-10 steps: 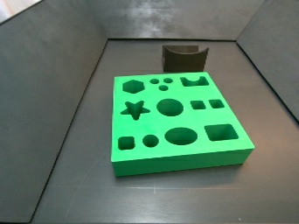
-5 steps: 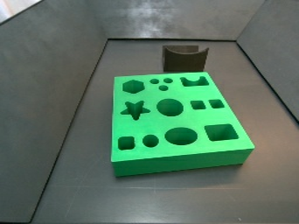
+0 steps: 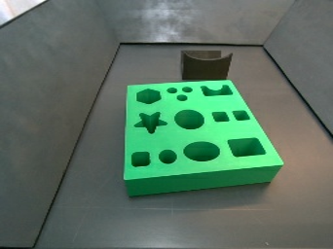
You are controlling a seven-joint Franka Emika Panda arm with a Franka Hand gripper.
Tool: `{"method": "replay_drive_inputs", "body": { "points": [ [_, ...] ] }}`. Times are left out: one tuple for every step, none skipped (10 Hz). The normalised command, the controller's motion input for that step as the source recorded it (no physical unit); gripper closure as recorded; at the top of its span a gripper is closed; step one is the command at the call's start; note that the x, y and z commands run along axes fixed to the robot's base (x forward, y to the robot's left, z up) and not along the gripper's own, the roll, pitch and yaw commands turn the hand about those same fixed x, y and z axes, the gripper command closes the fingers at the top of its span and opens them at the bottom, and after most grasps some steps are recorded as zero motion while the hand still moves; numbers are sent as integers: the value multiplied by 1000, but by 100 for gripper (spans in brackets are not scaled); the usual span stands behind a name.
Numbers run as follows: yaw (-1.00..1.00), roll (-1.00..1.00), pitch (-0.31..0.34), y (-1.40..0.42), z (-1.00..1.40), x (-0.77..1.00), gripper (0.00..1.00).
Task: Pick up the round object. Move up. Move to above the board. Insert the round object.
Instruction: Insert the round object.
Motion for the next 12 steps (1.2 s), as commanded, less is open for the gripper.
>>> {"method": "replay_drive_inputs", "body": {
  "points": [
    [0, 0, -17, 0, -86, 14, 100],
    [0, 0, -54, -37, -177, 43, 100],
    [0, 0, -71, -66, -251, 89, 100],
    [0, 0, -97, -103, -323, 117, 100],
    [0, 20, -103, -146, -394, 177, 100],
    [0, 36, -100, -160, -420, 209, 100],
    [14, 73, -94, -189, -480, 229, 100],
    [17, 96, -91, -189, -520, 234, 100],
    [3, 116, -107, -183, -557, 183, 100],
    [0, 121, -129, -177, -583, 140, 100],
    [0, 131, -131, -171, -569, 137, 100],
    [6, 144, -131, -154, -566, 143, 100]
  ]
}}
